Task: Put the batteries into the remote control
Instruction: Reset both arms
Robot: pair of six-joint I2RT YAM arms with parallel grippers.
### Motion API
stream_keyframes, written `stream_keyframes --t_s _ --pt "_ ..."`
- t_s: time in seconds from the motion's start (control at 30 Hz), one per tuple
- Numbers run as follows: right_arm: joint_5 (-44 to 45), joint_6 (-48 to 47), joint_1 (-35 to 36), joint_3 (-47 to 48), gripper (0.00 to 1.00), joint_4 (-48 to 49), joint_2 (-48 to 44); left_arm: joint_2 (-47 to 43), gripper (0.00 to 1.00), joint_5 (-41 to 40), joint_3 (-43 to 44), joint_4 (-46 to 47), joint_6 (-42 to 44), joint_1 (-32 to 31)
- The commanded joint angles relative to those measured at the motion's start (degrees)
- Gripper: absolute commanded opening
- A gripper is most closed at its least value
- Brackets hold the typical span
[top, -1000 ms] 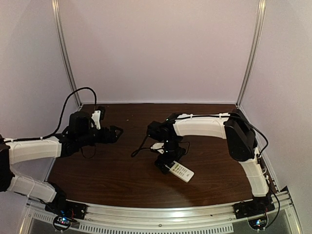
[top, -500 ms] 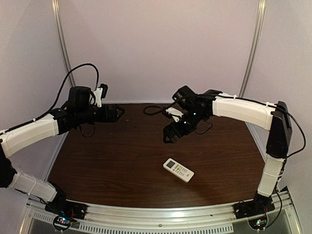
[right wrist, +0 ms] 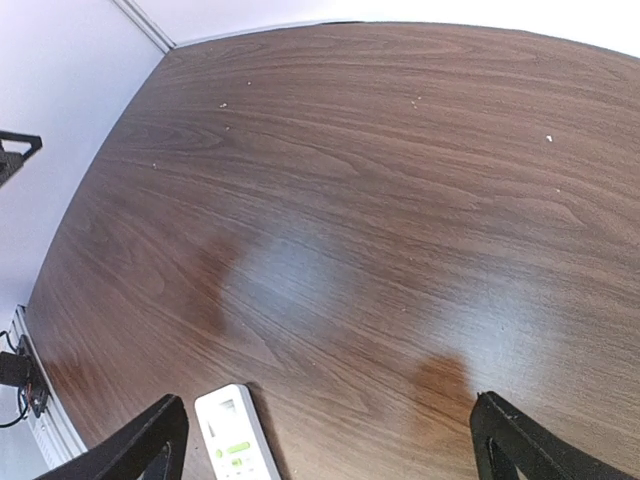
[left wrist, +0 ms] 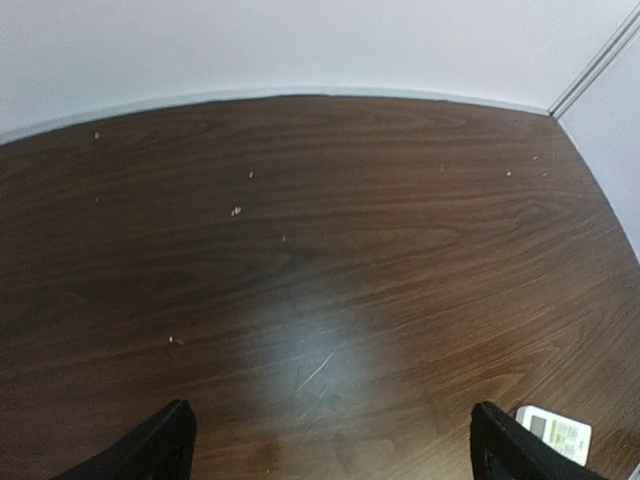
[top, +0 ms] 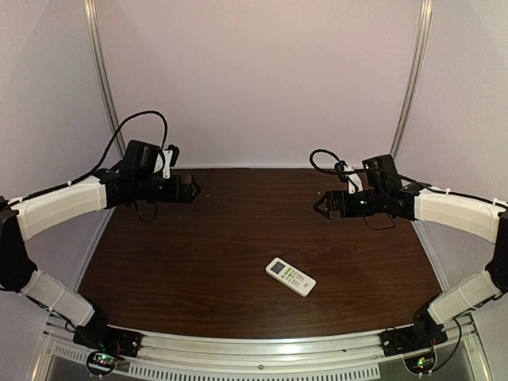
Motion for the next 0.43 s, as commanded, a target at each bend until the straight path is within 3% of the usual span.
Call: stream_keyframes --t_s 0.0,0.17,0.4 --pt "-2.64 3.85 -2.65 -8.74 1.00 13.21 -1.04 0.37 0.97 -2.15 -8.10 1.83 -3.80 0.50" --pt "-2.79 4.60 -3.27 -15.05 1.00 19.18 -0.82 0.48 0.98 -1.87 -14.15 5.61 -6.14 0.46" --pt "-3.64 5.67 -3.29 -17.19 1.00 22.44 -1.39 2.22 0.97 -1.70 -13.71 6.18 -4.87 0.46"
